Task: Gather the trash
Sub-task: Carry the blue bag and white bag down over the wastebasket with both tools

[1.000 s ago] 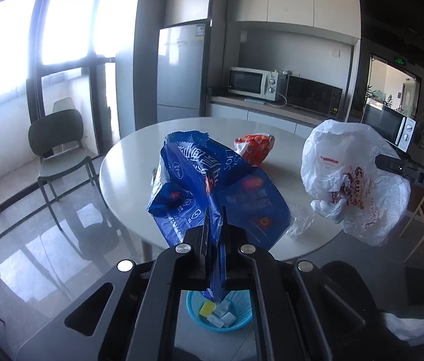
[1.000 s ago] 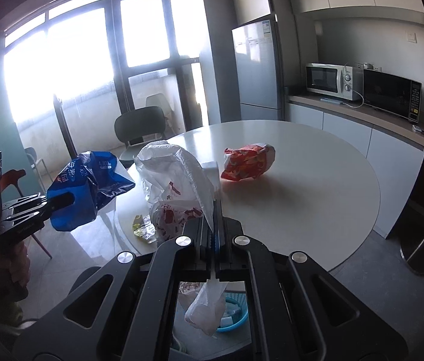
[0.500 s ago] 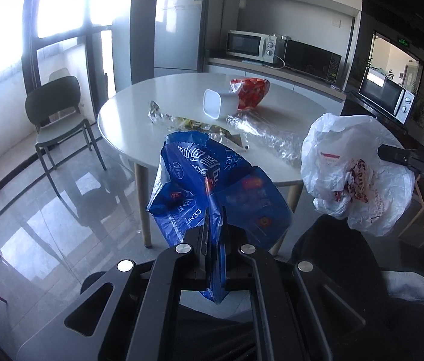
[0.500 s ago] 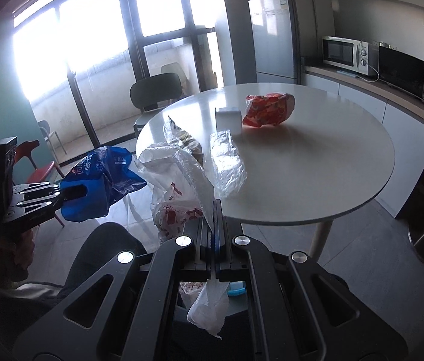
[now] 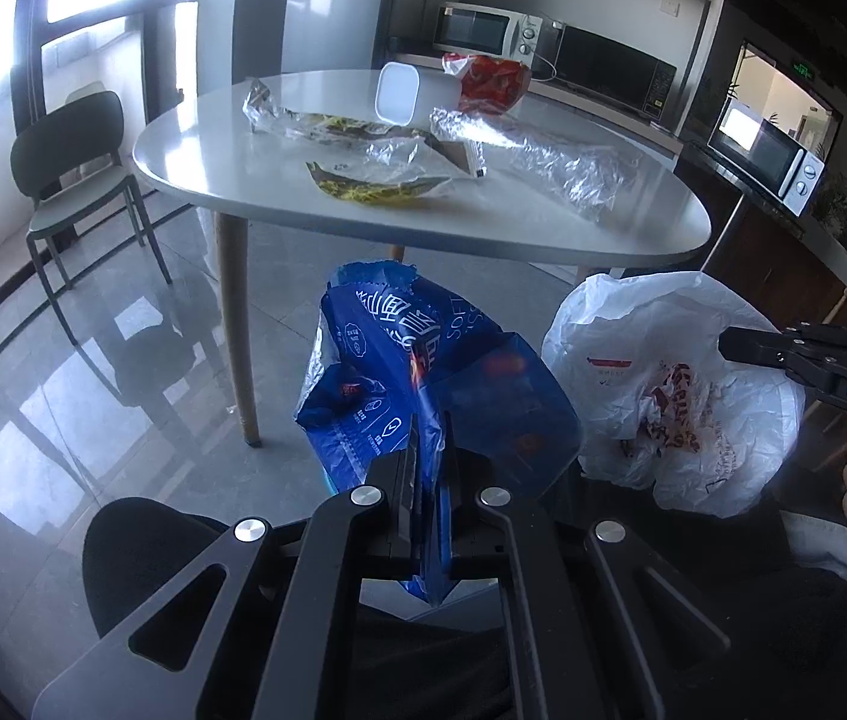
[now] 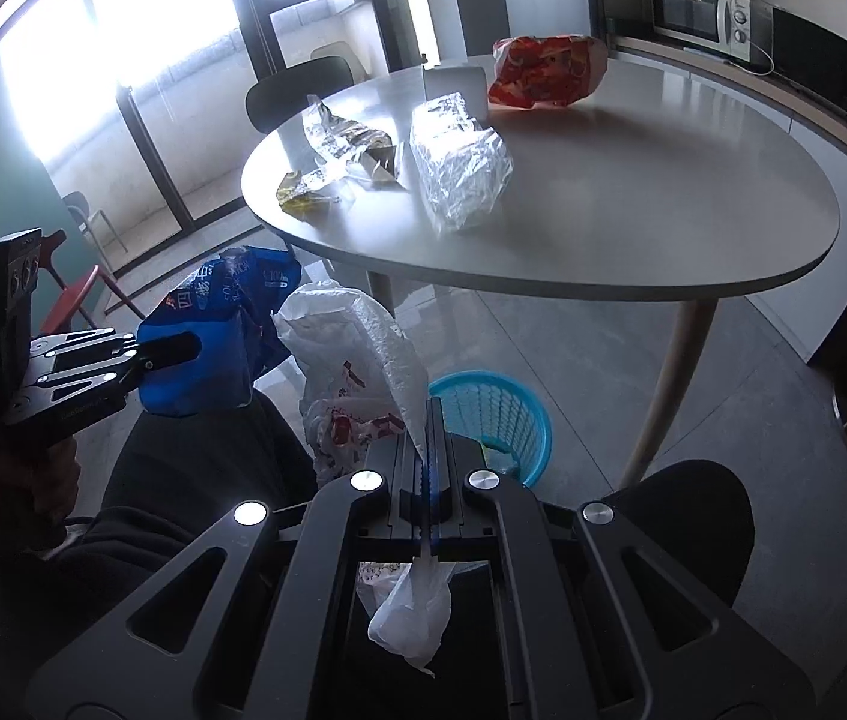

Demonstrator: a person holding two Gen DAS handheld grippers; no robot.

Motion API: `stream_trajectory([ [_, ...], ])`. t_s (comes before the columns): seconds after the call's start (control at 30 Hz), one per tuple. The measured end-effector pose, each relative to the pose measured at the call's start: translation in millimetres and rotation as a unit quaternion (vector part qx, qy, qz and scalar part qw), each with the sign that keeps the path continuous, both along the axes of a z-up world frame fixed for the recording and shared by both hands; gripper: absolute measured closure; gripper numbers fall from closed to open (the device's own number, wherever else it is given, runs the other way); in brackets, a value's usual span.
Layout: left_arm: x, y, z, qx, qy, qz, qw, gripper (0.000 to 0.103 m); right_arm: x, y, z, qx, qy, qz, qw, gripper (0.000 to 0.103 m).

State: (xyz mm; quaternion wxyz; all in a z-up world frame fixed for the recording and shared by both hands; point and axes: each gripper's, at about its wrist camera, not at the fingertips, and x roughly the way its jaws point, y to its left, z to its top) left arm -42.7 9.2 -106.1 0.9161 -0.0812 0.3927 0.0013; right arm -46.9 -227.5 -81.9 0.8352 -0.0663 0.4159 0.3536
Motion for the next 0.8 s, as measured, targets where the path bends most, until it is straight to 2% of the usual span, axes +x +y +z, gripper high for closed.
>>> stream_trajectory([
  [0.27,20.3,8.6,-41.2,-0.018,0.027,0.010,0.9994,0.101,18.3,10.8,-49.9,-0.033,0.032,-0.017,0.999,0.102],
  [0.47,40.3,11.2,-69.8,-0.039,0.046,0.012,0.9981,0.101,37.1,22.2,-96.1,-0.031,0.069,-0.043,0.996,0.102],
  [0.57,48.9,14.6,-80.5,-0.055,0.053,0.012,0.9970,0.101,43.6,28.3,-109.8,-0.039,0.069,-0.049,0.996,0.102],
  [0.8,78.7,16.6,-102.9,-0.056,0.085,0.012,0.9948,0.101,68.1,45.9,-144.4,-0.062,0.084,-0.065,0.992,0.102],
])
